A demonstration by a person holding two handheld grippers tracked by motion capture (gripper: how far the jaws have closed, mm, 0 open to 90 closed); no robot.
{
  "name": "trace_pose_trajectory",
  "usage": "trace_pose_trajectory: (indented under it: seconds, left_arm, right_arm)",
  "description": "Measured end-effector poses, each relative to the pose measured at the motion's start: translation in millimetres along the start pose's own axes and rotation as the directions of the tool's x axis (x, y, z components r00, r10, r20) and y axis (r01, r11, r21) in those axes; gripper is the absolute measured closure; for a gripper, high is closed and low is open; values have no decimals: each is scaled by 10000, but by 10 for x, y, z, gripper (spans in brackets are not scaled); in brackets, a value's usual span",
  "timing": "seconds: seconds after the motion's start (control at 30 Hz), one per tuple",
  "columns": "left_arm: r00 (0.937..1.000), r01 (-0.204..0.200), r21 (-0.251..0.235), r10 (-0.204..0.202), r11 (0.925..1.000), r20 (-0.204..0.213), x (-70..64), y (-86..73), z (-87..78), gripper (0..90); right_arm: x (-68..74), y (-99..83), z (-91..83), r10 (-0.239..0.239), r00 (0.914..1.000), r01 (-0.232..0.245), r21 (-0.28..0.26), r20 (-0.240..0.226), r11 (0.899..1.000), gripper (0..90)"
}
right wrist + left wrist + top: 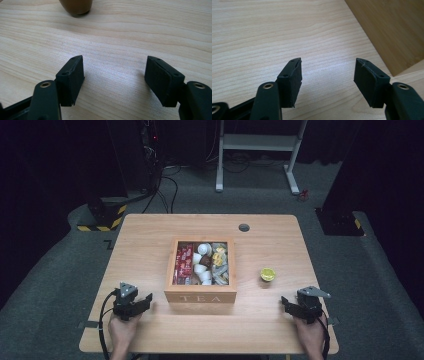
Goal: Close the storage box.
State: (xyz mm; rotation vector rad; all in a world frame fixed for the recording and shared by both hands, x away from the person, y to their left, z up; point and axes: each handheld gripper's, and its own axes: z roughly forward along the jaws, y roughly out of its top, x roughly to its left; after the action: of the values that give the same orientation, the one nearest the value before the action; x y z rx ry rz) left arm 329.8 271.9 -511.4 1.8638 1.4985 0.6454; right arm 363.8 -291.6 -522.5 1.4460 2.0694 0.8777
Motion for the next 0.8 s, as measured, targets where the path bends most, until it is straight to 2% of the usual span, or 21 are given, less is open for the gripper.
trace_pose_trajectory:
  seconds: [0.17,0.37,0.53,0.8]
  left_arm:
    - [10000,54,141,-54,9999,-30,-3,-27,45,396]
    - [9998,75,68,-73,9999,-170,-20,-45,81,396]
    - [9995,-92,183,97,9998,-306,-50,-56,115,392]
    - [9992,26,-155,-32,9999,-400,-74,-111,130,378]
  right_arm:
    - [1,0,0,14,10000,-14,4,-1,10000,319]
    - [0,0,0,-2,10000,2,-2,0,10000,319]
    - [-1,0,0,-9,10000,9,-2,0,10000,318]
    - [1,-1,0,12,10000,-12,2,0,10000,319]
